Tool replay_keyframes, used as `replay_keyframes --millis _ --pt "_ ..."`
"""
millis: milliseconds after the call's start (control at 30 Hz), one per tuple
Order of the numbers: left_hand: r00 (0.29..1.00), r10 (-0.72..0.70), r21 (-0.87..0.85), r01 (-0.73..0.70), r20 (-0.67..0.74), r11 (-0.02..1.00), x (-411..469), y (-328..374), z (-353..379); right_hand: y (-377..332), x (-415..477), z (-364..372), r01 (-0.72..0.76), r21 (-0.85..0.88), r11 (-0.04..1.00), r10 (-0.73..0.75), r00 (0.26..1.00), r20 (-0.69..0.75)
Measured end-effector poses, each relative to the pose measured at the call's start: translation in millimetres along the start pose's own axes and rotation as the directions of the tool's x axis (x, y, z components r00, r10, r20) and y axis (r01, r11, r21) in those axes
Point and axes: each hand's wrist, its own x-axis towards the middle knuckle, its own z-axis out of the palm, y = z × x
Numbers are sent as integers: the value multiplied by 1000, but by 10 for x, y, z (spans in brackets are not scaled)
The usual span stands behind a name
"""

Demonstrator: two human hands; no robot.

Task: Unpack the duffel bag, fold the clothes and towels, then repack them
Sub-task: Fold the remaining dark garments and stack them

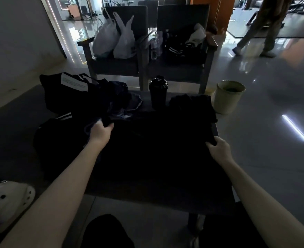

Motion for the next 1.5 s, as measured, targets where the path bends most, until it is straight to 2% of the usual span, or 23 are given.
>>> replay_keyframes --millis 33,100,167,233,333,433,533,633,800,967,1100,1367,1500 --pt "999 -12 -22 11 -40 1000 23 73 -17 -37 -6 -18 10 21 1000 -10 1000 -26" --pt "998 -60 -3 60 -22 998 68 147 -19 -79 -34 -48 -15 10 1000 15 1000 18" --pt "986 -145 35 143 87 989 33 107 10 -55 -103 -47 -89 -32 996 92 989 119" --pt "958 -213 42 209 193 977 -43 -45 14 12 -205 -21 -145 -61 988 152 978 140" --pt "967 -166 -51 179 195 983 -207 -344 -6 120 -391 -2 -155 -105 982 165 983 86" --pt "965 -176 -124 202 194 971 -463 -573 -19 207 -602 1 -152 -240 959 168 985 47" --pt "950 -208 -15 217 233 976 -704 -819 3 243 -805 18 -169 -314 934 182 983 11" --pt "944 -166 141 130 287 981 -875 -1020 29 273 -999 32 -182 -410 894 188 982 -25" --pt "966 -180 358 103 187 928 -976 -1048 -21 342 -1171 11 -159 -367 917 158 987 -32" --pt "985 -161 313 134 63 940 -972 -1044 -183 366 -1185 -163 -196 -268 943 205 979 4" --pt "983 -185 385 162 22 909 -981 -1041 -326 454 -1168 -276 -257 -191 947 274 959 68" --pt "971 -231 532 169 53 830 -1139 -1110 -432 497 -1314 -330 -313 -154 937 321 946 31" --pt "963 -268 537 240 -26 809 -1146 -1113 -516 500 -1336 -371 -338 -176 925 343 939 2"
